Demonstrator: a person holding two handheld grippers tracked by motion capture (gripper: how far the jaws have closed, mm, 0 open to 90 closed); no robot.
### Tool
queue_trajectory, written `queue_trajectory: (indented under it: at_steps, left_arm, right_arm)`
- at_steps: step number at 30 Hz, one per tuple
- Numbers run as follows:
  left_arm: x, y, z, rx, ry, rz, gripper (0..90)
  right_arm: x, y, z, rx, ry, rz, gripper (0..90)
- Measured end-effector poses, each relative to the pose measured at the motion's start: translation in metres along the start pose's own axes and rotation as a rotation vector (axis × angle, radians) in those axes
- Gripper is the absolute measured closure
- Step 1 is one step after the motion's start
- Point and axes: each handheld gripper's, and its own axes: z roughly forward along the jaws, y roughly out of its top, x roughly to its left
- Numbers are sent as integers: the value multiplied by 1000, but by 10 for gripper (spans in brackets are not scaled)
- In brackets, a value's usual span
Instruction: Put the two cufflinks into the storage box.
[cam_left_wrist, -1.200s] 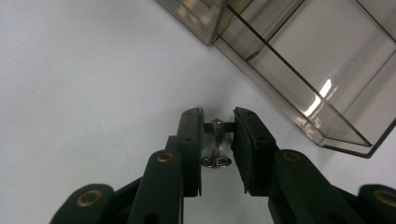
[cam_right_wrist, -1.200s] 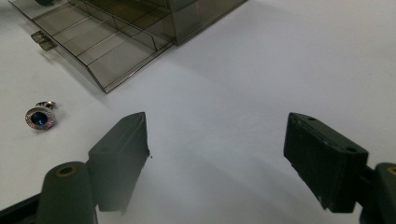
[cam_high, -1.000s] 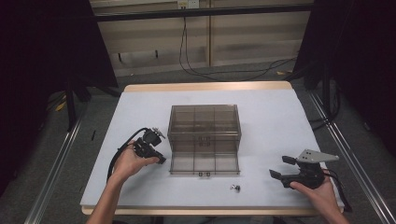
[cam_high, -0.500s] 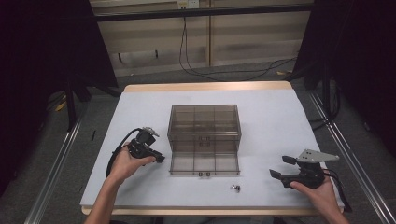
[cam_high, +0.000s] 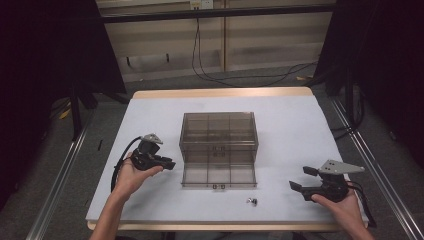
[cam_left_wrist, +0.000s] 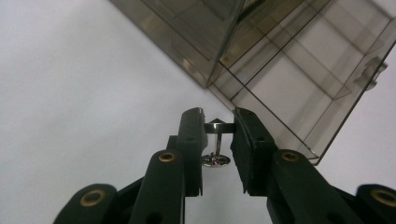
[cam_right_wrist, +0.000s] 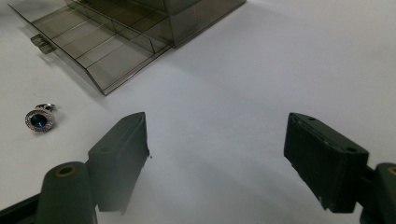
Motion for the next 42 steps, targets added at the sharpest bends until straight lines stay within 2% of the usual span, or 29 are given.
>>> queue_trajectory:
  at_steps: [2, 3, 4, 5, 7, 11, 14, 17, 20, 28, 36, 37, 42]
  left_arm:
    - [-1, -1, -5, -35, 7, 5, 736]
    - [-1, -1, -5, -35, 7, 5, 736]
    - [-2, -1, -9, -64, 2, 12, 736]
    - [-2, -1, -9, -64, 2, 12, 736]
    - [-4, -1, -13, -109, -1, 19, 736]
    - [-6, 0, -16, -133, 9, 32, 736]
    - [-8, 1, -20, -163, -8, 35, 736]
    - [-10, 2, -22, -174, -2, 40, 736]
    - [-13, 4, -22, -203, -24, 41, 737]
    - [-24, 12, -24, -225, -46, 66, 736]
    - [-33, 17, -22, -228, -70, 78, 736]
    - [-34, 19, -21, -225, -74, 93, 737]
    - [-38, 22, -18, -222, -79, 94, 736]
  right_arm:
    - [0, 0, 0, -2, 1, -2, 214]
    - [0, 0, 0, -2, 1, -2, 214]
    - [0, 0, 0, -3, 0, -1, 214]
    - [0, 0, 0, -3, -1, 2, 214]
    - [0, 0, 0, -2, -2, 1, 214]
    - [0, 0, 0, -1, -1, -1, 213]
    - [0, 0, -1, -2, -2, 0, 213]
    - [0, 0, -1, -2, -1, -1, 213]
    - [0, 0, 0, -1, -2, 3, 213]
    - [0, 0, 0, -1, -3, 3, 212]
    - [0, 0, 0, -2, -2, 3, 207]
    - [0, 0, 0, -1, -1, 3, 205]
    - [-1, 1, 0, -4, 3, -1, 202]
